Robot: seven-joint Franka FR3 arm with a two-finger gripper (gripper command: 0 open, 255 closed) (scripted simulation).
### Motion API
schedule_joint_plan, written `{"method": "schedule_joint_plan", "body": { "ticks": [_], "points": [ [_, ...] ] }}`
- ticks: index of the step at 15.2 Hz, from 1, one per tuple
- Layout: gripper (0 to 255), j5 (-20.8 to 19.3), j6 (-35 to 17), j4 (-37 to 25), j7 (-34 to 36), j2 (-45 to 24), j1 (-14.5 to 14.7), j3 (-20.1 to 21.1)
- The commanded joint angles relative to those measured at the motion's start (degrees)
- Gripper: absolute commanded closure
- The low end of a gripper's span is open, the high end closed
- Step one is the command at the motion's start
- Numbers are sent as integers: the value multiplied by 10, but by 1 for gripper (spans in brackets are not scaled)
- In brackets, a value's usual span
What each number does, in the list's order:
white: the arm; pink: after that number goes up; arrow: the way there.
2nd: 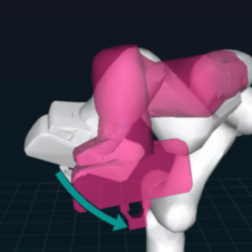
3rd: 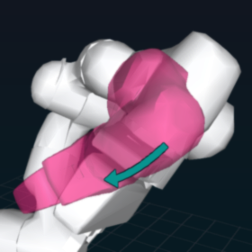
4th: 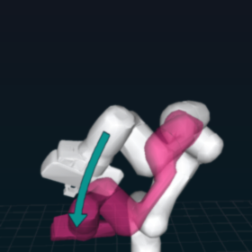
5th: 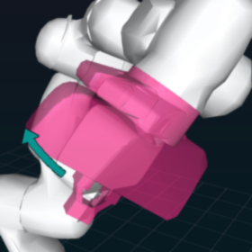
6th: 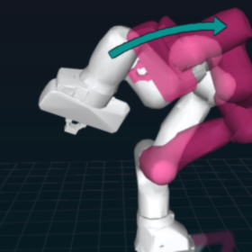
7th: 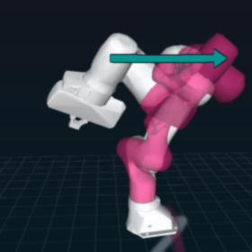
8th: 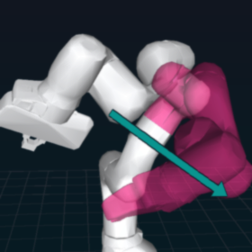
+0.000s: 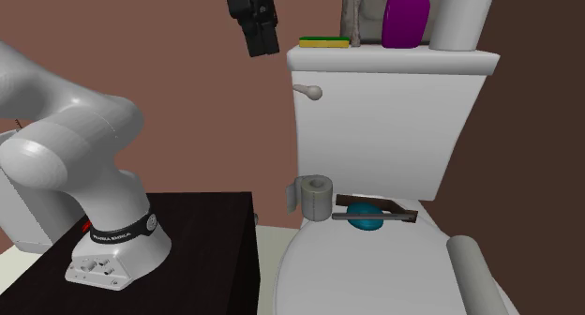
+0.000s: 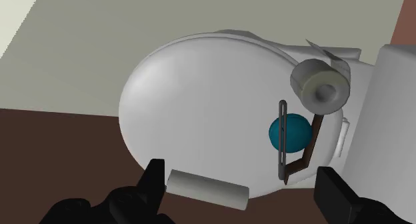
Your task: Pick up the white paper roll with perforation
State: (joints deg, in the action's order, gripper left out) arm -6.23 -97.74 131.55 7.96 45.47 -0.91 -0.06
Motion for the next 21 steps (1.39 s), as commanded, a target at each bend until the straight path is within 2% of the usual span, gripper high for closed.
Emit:
{"method": "schedule_joint_plan", "body": {
  "ticks": [1,11,21],
  "points": [
    [0,0,0,0,0,0,0,0],
    [0,36,-139,125,94,-53,13,55],
    [0,64,-300,187,191,-188,28,118]
  ]
}}
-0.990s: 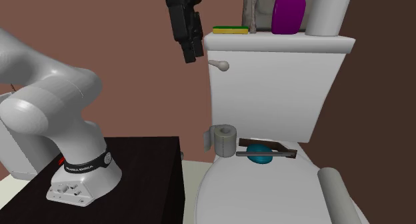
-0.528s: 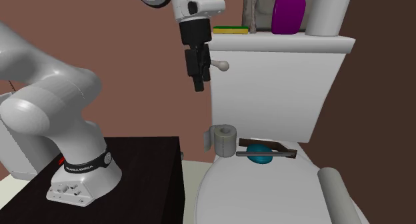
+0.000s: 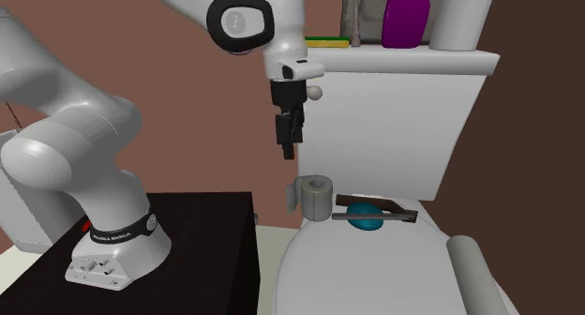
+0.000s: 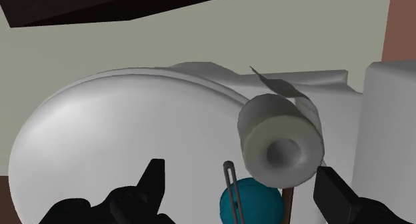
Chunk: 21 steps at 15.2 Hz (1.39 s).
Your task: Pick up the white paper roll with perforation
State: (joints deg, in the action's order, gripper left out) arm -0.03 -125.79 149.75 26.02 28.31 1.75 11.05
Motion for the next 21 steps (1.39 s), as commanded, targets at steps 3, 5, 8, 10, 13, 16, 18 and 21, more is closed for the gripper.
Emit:
{"method": "schedule_joint_plan", "body": {
  "ticks": [3,5,8,10,13,16,18,21],
  "points": [
    [0,4,-69,10,43,-73,3,27],
    [0,2,-102,9,65,-114,3,40],
    [0,-9,-150,1,103,-180,2,59],
    [0,-17,-169,-4,122,-210,1,66],
    [0,-30,-196,1,132,-233,-2,67],
    [0,-46,-223,4,145,-257,-5,68],
    [0,-56,-237,6,153,-271,-6,68],
    [255,-57,-237,5,154,-272,-6,68]
  ]
}}
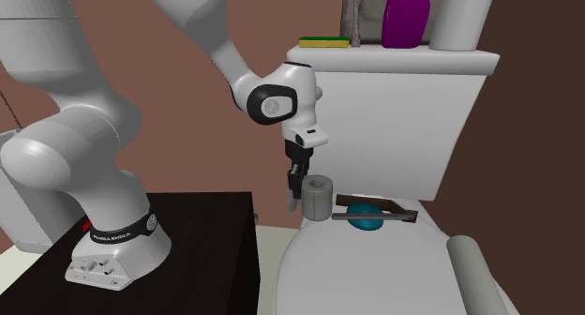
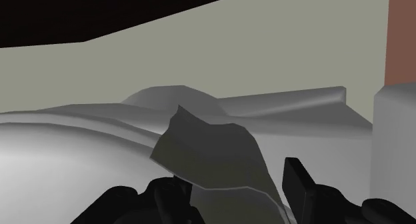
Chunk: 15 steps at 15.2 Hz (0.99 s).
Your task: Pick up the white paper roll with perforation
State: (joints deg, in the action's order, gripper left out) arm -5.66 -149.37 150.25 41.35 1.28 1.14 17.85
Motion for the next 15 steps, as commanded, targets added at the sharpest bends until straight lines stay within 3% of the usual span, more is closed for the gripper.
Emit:
{"method": "schedule_joint_plan", "body": {
  "ticks": [1,8,15],
  "points": [
    [255,-1,-1,0,0,-1,0,0],
    [255,0,-1,1,-1,-1,0,0],
    [255,37,61,-8,-30,56,6,-1]
  ]
}}
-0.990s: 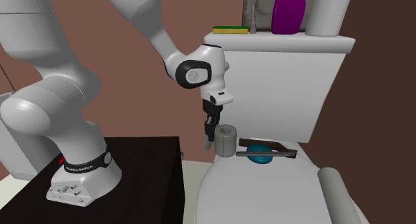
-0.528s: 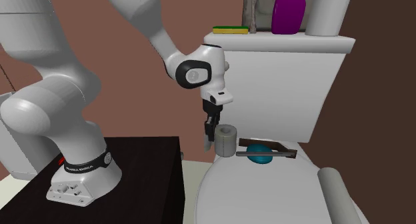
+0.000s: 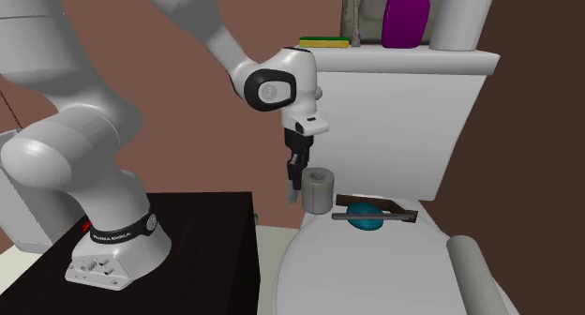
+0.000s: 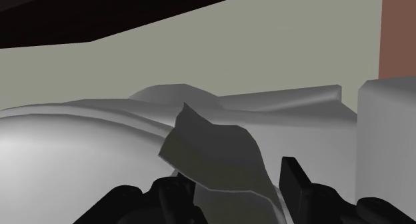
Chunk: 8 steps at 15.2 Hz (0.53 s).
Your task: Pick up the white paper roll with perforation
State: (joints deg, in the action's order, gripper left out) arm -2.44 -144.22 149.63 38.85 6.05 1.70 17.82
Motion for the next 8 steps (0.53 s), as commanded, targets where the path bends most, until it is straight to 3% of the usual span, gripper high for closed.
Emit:
{"method": "schedule_joint_plan", "body": {
  "ticks": [1,8],
  "points": [
    [255,9,19,-4,-8,16,1,-2],
    [255,29,81,-22,-26,63,7,-7]
  ]
}}
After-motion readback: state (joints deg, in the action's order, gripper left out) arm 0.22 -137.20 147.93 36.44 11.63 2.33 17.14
